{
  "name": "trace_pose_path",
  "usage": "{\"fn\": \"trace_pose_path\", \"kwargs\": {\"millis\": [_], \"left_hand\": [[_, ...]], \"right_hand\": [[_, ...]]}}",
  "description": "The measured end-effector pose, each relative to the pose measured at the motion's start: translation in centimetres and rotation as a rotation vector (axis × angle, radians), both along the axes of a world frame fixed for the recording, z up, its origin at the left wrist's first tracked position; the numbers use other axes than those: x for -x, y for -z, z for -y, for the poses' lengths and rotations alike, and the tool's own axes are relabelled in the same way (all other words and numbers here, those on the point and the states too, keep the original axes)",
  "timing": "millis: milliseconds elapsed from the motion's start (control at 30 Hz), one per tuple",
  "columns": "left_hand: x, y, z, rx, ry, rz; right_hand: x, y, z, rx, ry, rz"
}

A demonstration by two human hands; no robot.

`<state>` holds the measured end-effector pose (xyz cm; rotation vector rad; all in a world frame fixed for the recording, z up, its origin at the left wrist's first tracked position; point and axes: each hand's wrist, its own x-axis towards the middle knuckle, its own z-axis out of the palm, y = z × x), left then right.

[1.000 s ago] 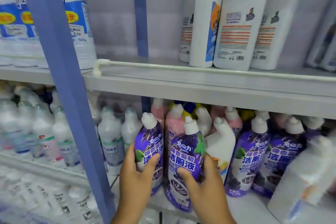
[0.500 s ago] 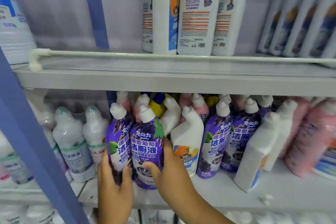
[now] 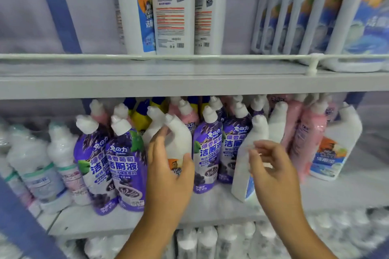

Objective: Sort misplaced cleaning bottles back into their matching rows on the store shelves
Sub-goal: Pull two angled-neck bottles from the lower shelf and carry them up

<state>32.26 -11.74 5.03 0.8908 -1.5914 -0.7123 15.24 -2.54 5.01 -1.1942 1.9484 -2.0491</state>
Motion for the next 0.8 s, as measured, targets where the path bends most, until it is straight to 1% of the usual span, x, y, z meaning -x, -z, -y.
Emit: {"fn": "trace_pose_path", "kwargs": {"millis": [33, 100, 133, 200, 267, 300, 333, 400, 500, 533, 667, 733, 800], "left_hand": [[0.7, 0.0, 0.6, -0.020, -0.034, 0.023], [2.0, 0.0, 2.0, -0.058, -0.104, 0.075], [2.5, 0.0, 2.6, -0.062, -0.150, 0.140], [3.3, 0.4, 3.7, -0.023, -0.244, 0.345], [3.6, 1.0, 4.1, 0.030, -0.325, 0.530], [3.5, 1.1, 3.9, 0.055, -0.366, 0.597], [3.4, 1.3, 3.7, 0.059, -0.381, 0.624], [3.0, 1.6, 2.8, 0.016, -0.338, 0.564], [2.4, 2.5, 1.3, -0.117, -0.270, 0.354], [2.2, 2.8, 1.0, -0.161, -0.270, 0.316], [2.4, 4.4, 0.7, -0.328, -0.324, 0.233], [2.8, 5.1, 0.4, -0.440, -0.291, 0.171], [2.7, 5.5, -0.4, -0.465, -0.236, 0.115]], "right_hand": [[1.7, -0.4, -0.2, 0.004, 0.052, -0.023], [4.9, -0.8, 0.2, -0.104, 0.107, -0.066], [6.0, -0.9, 0.5, -0.189, 0.082, -0.079], [6.7, -0.5, 1.6, -0.334, -0.056, -0.076], [7.0, 1.3, 2.7, -0.384, -0.159, -0.074], [7.2, 2.4, 3.1, -0.395, -0.163, -0.057], [7.4, 3.4, 3.2, -0.412, -0.170, -0.032], [7.5, 4.9, 3.0, -0.458, -0.206, 0.003], [7.3, 6.5, 2.1, -0.478, -0.254, 0.026], [7.2, 6.8, 1.9, -0.470, -0.258, 0.029], [6.7, 7.0, 1.4, -0.465, -0.272, 0.046], [6.3, 6.8, 1.1, -0.432, -0.306, 0.052], [6.0, 6.7, 0.7, -0.401, -0.313, 0.047]]}}
